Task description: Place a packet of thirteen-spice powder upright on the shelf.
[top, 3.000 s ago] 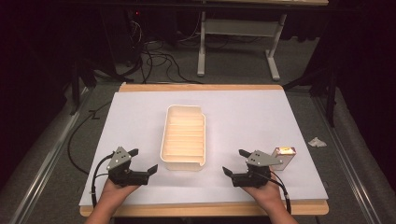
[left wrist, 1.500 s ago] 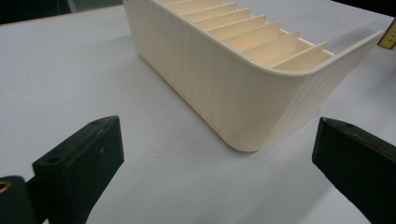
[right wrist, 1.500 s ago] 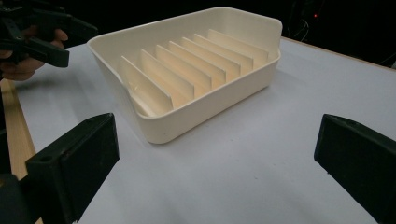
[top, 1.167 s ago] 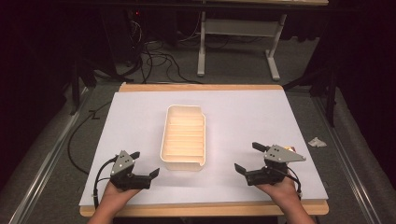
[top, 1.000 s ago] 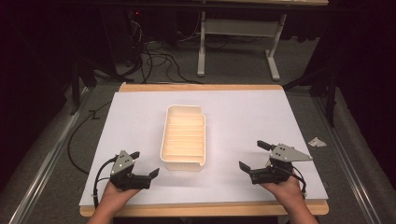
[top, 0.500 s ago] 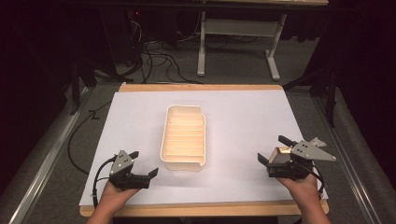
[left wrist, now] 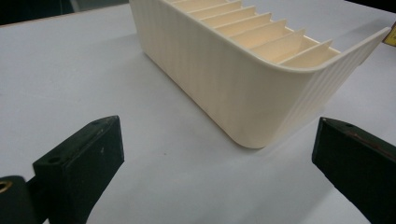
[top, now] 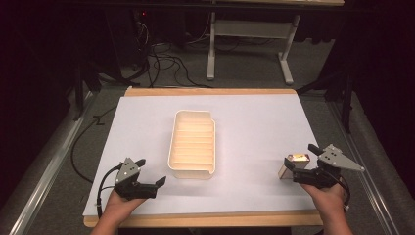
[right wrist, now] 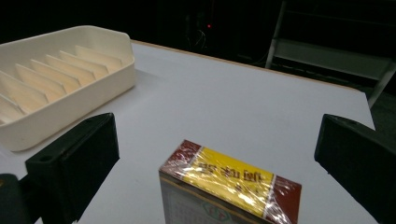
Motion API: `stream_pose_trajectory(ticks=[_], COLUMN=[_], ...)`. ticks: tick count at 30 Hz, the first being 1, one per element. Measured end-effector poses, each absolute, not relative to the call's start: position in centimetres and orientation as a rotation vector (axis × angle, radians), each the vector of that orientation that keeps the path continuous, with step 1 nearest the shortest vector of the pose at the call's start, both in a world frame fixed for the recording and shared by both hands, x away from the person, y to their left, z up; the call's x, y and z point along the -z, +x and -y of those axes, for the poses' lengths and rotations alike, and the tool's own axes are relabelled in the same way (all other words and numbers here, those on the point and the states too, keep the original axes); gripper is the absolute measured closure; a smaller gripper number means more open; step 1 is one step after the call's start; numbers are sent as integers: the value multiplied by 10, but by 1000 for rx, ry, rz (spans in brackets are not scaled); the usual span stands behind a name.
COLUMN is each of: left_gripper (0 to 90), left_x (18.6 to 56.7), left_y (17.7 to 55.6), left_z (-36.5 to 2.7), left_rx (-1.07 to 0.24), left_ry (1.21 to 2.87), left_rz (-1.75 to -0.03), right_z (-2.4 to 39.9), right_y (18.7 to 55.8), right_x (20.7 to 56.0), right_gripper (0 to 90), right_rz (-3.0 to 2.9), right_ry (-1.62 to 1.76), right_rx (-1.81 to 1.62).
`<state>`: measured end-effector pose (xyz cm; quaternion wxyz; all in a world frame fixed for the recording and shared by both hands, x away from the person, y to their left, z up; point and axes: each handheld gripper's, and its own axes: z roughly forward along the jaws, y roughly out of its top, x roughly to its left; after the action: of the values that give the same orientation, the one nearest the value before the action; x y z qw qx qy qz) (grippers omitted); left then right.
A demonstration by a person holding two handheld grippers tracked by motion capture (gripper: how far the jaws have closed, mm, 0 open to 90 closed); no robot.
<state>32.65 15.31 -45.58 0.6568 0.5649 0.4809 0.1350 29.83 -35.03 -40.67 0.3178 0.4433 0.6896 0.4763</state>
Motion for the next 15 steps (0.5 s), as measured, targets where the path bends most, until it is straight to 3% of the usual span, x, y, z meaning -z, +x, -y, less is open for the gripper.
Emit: stream_pose_trajectory(ticks=[15], left_gripper=[29], left_x=[456], left_y=[326], left_z=[-153], left_rx=[-298], left_ry=[1283], left_rz=[-1091], right_z=[356], right_y=[300], right_x=[444], right_gripper=[1], right_rz=[-1832], right_ry=[1291], right_rx=[-1246])
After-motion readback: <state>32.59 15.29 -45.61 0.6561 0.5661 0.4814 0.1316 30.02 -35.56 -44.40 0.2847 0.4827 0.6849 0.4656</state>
